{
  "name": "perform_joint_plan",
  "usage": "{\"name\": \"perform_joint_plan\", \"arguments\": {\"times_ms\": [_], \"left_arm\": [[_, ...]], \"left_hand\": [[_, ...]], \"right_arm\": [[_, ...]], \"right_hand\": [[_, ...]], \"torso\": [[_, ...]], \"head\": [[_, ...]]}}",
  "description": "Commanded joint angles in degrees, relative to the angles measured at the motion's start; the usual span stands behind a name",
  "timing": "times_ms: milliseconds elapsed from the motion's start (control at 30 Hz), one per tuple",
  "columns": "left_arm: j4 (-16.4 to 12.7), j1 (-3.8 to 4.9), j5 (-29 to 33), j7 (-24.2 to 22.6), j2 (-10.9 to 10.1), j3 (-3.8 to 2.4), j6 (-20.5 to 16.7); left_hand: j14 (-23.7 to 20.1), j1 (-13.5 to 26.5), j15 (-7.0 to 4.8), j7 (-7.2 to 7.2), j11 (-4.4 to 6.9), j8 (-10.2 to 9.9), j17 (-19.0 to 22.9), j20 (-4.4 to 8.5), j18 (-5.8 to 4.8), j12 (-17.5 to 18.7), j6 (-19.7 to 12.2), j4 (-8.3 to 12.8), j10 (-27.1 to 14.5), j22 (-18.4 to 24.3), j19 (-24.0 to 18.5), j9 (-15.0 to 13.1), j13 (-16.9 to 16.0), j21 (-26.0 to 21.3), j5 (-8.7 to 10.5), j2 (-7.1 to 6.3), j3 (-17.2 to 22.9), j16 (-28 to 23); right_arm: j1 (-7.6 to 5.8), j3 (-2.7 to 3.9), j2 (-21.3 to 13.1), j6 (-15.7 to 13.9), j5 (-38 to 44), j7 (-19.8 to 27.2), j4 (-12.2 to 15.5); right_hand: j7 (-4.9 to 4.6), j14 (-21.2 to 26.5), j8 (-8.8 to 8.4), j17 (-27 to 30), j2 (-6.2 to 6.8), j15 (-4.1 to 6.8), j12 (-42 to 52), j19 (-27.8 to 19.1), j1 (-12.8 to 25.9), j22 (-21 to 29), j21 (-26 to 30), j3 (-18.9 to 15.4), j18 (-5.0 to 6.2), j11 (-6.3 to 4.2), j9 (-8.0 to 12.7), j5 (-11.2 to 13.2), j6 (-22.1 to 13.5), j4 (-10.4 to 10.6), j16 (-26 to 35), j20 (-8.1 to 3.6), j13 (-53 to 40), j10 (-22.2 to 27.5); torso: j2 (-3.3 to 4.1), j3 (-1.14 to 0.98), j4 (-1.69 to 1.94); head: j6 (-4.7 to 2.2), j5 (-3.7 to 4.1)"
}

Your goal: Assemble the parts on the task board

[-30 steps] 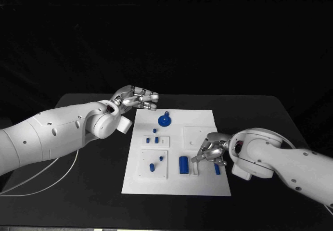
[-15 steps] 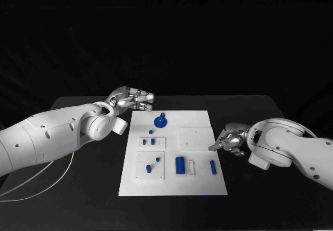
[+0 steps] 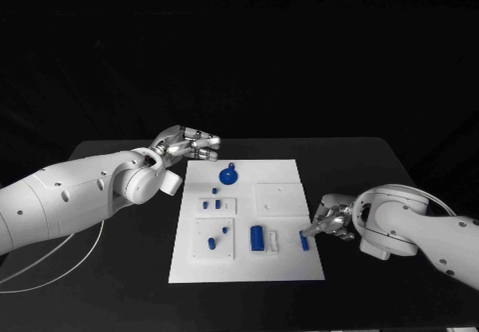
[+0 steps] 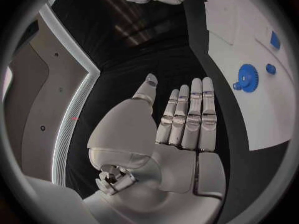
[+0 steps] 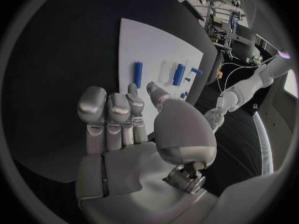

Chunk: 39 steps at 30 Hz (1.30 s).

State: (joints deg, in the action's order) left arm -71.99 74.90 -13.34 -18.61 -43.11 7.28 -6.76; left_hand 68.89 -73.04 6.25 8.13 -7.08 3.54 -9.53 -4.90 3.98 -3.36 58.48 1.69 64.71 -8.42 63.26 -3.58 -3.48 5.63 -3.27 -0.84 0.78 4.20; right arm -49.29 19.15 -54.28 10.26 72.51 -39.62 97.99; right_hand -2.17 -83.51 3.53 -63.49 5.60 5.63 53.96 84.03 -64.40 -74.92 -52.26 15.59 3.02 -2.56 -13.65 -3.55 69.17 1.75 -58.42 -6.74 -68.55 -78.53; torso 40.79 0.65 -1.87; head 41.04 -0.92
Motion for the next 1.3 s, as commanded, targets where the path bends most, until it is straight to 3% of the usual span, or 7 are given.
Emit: {"name": "perform_joint_plan", "arguments": {"times_ms": [33,133,300,900,1000,1133,1300], "left_arm": [[-0.24,-0.03,-0.35,-0.81,0.02,0.05,-0.42],[-0.28,-0.05,-0.41,-0.82,0.01,0.11,-0.32],[-0.29,-0.07,-0.52,-0.74,-0.03,0.17,-0.18],[-0.37,-0.07,-0.58,-0.38,-0.19,0.29,0.27],[-0.38,-0.07,-0.56,-0.30,-0.19,0.29,0.50],[-0.48,-0.07,-0.52,-0.38,-0.23,0.31,0.81],[-0.49,-0.07,-0.50,-0.47,-0.33,0.32,0.88]], "left_hand": [[-0.15,0.02,-0.25,0.16,-0.12,0.10,0.06,-0.14,-0.47,-0.07,-0.03,-0.07,0.44,0.09,0.20,-0.07,0.02,0.04,0.27,-0.60,-0.42,-0.28],[-0.24,0.30,-0.23,0.00,-0.11,0.12,0.11,-0.14,-0.51,-0.08,0.43,-0.31,0.42,0.11,0.16,-0.08,0.01,0.01,0.33,-0.59,-0.58,-0.32],[-0.27,0.48,-0.23,-0.05,-0.09,0.07,0.19,-0.13,-0.55,-0.08,0.59,-0.51,0.47,0.12,0.14,-0.07,0.01,0.00,0.37,-0.72,-0.90,-0.31],[-0.33,0.89,-0.17,0.15,-0.18,0.07,0.36,-0.17,-0.55,-0.08,0.10,-1.60,0.27,0.18,0.12,-0.06,0.01,-0.04,0.34,-0.56,-2.00,-0.31],[-0.33,0.87,-0.17,0.16,-0.19,0.07,0.35,-0.17,-0.54,-0.08,0.07,-1.68,0.26,0.18,0.12,-0.06,0.01,-0.05,0.34,-0.53,-2.01,-0.30],[-0.30,0.98,-0.18,0.19,-0.19,0.07,0.35,-0.17,-0.52,-0.08,-0.08,-1.97,0.28,0.19,0.15,-0.06,0.01,-0.04,0.35,-0.18,-2.07,-0.29],[-0.33,0.96,-0.17,0.18,-0.19,0.08,0.35,-0.17,-0.52,-0.09,-0.04,-2.00,0.28,0.20,0.14,-0.07,0.01,-0.05,0.36,-0.11,-2.10,-0.31]], "right_arm": [[0.29,-0.65,0.58,2.36,5.02,-1.81,0.16],[0.43,-1.38,1.09,4.58,6.66,-1.99,-0.13],[0.77,-2.19,1.88,5.48,9.32,-2.09,-0.60],[1.50,-2.87,4.42,3.64,18.81,-2.46,-2.48],[1.51,-3.45,4.63,4.27,20.10,-2.53,-2.75],[1.52,-5.19,4.87,5.78,21.46,-2.63,-3.32],[1.52,-6.79,5.46,6.80,21.91,-2.64,-3.95]], "right_hand": [[0.10,0.01,0.14,0.19,1.04,-0.23,0.25,1.05,0.13,-6.77,-0.31,0.20,-0.29,-0.07,-0.43,0.22,0.57,0.75,0.26,0.16,-0.25,-0.19],[-0.05,0.06,0.11,0.38,1.34,-0.26,-0.27,0.93,1.10,-6.67,0.11,0.02,-0.32,0.04,-0.63,0.58,0.27,1.98,0.49,0.15,-0.02,0.06],[-0.12,0.07,0.16,0.46,2.09,-0.15,-0.74,0.84,0.97,-6.56,0.57,0.03,-0.43,0.03,-0.71,0.69,0.21,3.50,0.78,-0.02,0.16,0.05],[-0.08,0.03,0.13,0.50,1.98,-0.18,-0.66,0.93,0.34,-6.58,0.69,0.78,-0.48,-0.01,-0.78,0.64,0.16,3.87,1.07,0.00,-0.10,-0.05],[-0.05,0.02,0.12,0.53,2.06,-0.15,-0.61,0.94,-1.31,-6.60,0.65,2.80,-0.50,-0.08,-0.72,0.61,0.11,2.40,1.12,0.00,-0.18,-0.01],[-0.61,0.10,0.09,0.85,1.46,-0.37,-0.92,0.78,-2.62,-6.51,1.12,4.65,-0.46,0.24,0.19,0.41,-1.32,-1.35,1.51,0.17,-0.13,0.43],[-2.24,0.16,0.10,1.27,0.77,-1.08,-2.00,0.60,-2.40,-6.33,2.35,5.86,0.12,1.20,6.27,-1.23,-5.02,-7.63,1.99,0.96,0.77,1.38]], "torso": [[-0.02,0.06,0.15],[0.01,0.14,0.19],[0.07,0.05,0.07],[0.09,0.05,-0.02],[0.08,0.07,0.02],[0.06,0.14,0.06],[0.09,-0.02,-0.05]], "head": [[0.07,0.01],[0.17,-0.21],[0.29,-0.59],[0.70,-1.09],[0.79,-1.16],[0.86,-1.19],[1.05,-1.33]]}}
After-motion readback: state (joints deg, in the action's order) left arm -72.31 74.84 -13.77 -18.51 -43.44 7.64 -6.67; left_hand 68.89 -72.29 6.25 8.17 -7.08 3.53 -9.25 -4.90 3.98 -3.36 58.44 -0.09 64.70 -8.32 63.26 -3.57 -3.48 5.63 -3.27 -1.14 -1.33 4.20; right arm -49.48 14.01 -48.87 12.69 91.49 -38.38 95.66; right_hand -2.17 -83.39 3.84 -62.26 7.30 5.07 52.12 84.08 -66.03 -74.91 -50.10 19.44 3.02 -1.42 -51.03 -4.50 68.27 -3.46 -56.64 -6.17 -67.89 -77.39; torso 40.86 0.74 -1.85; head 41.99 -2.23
